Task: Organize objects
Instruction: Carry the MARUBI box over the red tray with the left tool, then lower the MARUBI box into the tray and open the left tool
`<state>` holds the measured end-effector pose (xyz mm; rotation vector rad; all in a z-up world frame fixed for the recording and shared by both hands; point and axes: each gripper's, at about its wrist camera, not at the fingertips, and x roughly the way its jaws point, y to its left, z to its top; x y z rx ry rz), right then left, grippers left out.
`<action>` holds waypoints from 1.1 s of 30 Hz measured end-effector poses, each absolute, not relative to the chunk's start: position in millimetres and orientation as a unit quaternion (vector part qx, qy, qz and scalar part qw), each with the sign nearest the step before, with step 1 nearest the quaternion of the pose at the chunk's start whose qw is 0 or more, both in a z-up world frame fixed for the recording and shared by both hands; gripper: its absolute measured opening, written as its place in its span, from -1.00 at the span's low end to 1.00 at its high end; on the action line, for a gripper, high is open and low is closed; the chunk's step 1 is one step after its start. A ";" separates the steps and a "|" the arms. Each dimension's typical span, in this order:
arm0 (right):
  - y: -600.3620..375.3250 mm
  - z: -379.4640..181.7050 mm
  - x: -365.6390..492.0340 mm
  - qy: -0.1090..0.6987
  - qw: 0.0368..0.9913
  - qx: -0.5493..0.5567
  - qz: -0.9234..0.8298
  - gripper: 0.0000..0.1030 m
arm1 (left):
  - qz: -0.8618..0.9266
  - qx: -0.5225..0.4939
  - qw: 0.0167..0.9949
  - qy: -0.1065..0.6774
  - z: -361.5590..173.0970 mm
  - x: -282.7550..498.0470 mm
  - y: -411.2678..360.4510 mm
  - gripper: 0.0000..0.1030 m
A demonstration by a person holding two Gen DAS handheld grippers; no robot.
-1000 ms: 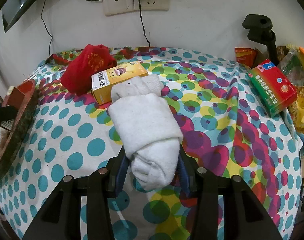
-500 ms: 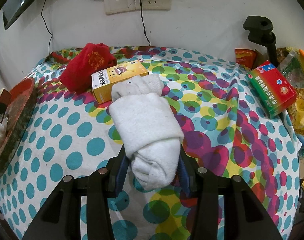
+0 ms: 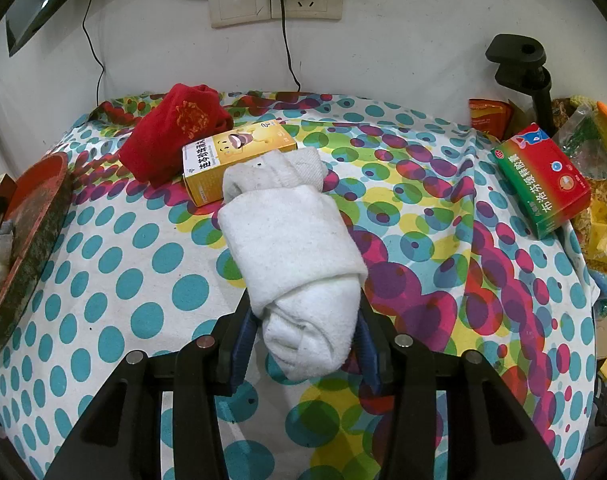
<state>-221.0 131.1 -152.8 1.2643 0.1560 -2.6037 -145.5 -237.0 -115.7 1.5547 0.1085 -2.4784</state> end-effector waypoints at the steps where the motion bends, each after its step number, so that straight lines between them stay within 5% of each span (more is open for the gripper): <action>1: 131.0 -152.7 -221.0 0.053 0.121 0.433 -0.892 -0.16 | -0.840 0.530 0.111 0.035 -116.8 -146.7 -240.4 -0.41; 33: 132.9 -153.9 -222.5 0.062 0.115 0.433 -0.892 -0.15 | -0.820 0.557 0.124 0.039 -144.8 -165.0 -320.2 -0.41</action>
